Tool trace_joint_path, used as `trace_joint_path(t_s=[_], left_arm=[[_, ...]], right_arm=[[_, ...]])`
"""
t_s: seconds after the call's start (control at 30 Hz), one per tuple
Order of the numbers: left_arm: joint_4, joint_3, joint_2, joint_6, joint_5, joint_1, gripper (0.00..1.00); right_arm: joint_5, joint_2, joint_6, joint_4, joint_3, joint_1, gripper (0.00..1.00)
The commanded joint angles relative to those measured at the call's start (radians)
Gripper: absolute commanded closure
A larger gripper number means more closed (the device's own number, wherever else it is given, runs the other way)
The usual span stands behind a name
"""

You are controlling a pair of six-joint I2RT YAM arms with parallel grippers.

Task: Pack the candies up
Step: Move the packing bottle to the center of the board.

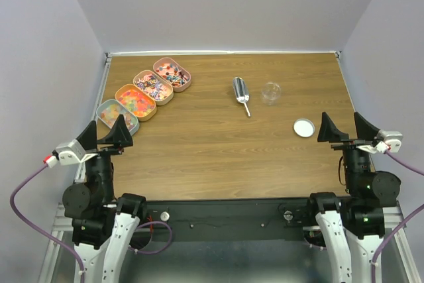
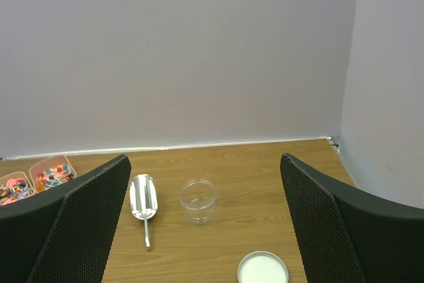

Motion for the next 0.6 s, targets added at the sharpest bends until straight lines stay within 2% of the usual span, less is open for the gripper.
trace_joint_path(t_s=[0.0,0.3,0.57], left_arm=[[0.031,-0.017,0.019,-0.014,-0.018,-0.002,0.01],[0.028,-0.037,0.074,-0.046,0.001,-0.002,0.01],[-0.030,-0.014,0.232,-0.103,0.021,-0.002,0.01]], right_arm=[[0.036,0.007,0.004,-0.019,-0.016,0.005,0.00],[0.068,0.043,0.068,-0.018,-0.055,0.005,0.00],[0.070,0.061,0.127,0.003,-0.093,0.011,0.00]])
